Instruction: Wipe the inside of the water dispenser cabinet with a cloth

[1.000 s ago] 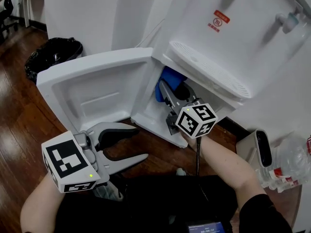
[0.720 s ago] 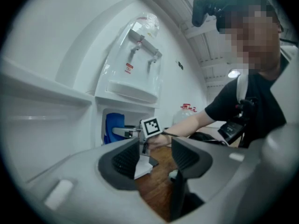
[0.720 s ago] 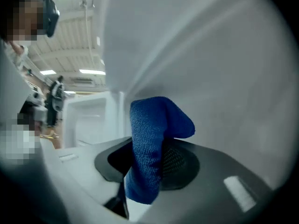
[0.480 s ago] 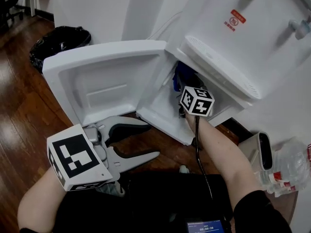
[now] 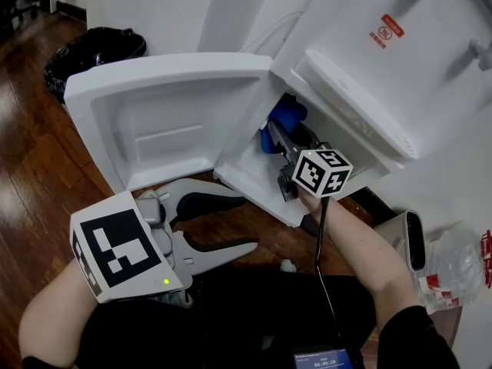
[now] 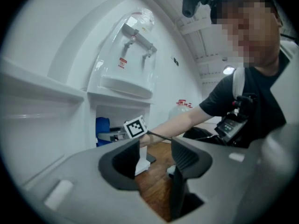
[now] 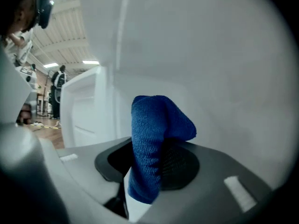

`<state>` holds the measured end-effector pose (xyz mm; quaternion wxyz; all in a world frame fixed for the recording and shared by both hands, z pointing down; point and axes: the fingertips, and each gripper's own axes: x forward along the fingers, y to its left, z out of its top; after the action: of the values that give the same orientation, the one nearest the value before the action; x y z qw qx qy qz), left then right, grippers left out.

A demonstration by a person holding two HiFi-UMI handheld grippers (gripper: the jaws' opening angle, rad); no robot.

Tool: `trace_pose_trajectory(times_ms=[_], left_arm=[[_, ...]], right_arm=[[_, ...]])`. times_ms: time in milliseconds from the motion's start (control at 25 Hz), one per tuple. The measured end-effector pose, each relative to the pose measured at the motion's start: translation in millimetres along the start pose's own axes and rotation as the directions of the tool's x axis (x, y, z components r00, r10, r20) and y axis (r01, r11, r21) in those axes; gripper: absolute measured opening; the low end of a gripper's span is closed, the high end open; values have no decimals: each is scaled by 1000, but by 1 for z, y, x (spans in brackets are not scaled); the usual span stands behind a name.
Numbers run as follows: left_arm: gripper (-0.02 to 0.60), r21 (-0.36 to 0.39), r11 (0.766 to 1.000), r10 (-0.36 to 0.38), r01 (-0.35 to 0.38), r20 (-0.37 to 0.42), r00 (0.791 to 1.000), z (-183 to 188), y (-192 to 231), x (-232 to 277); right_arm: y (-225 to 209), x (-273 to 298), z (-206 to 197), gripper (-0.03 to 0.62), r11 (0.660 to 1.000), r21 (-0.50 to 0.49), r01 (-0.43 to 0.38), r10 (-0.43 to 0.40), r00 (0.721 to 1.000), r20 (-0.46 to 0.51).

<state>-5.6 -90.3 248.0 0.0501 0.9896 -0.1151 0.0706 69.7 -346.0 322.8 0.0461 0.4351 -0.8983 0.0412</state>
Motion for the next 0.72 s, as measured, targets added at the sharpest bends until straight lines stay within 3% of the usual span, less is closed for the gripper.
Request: trace_pose_trajectory(times_ms=[120, 200, 280, 360, 480, 600, 720], left_arm=[[213, -5, 1000, 4, -4, -3, 1000, -1, -1, 1], [213, -8, 1000, 14, -14, -4, 1000, 0, 0, 0], [213, -6, 1000, 22, -22, -6, 1000, 0, 1, -1], [213, 1, 1000, 21, -21, -9, 1000, 1, 1, -1], [213, 15, 1000, 12, -12, -10, 1000, 1, 0, 0], [213, 19, 1000, 11, -11, 3, 1000, 3, 1, -1], [213, 26, 1000, 12, -12, 22, 1000, 8, 2, -4]], right_arm=[[52, -23, -10, 138, 983, 24, -182, 182, 983, -25], [67, -34, -19, 138, 972, 59, -226, 228, 973, -41], [49, -37, -35, 138, 988, 97, -122, 128, 990, -65], [6, -32, -56, 138, 990, 117, 78, -65, 992, -108], [-54, -14, -79, 140, 949, 76, 307, -291, 941, -172], [-85, 10, -92, 140, 925, 0, 380, -373, 908, -190], [-91, 29, -96, 141, 925, -28, 379, -377, 908, -181]])
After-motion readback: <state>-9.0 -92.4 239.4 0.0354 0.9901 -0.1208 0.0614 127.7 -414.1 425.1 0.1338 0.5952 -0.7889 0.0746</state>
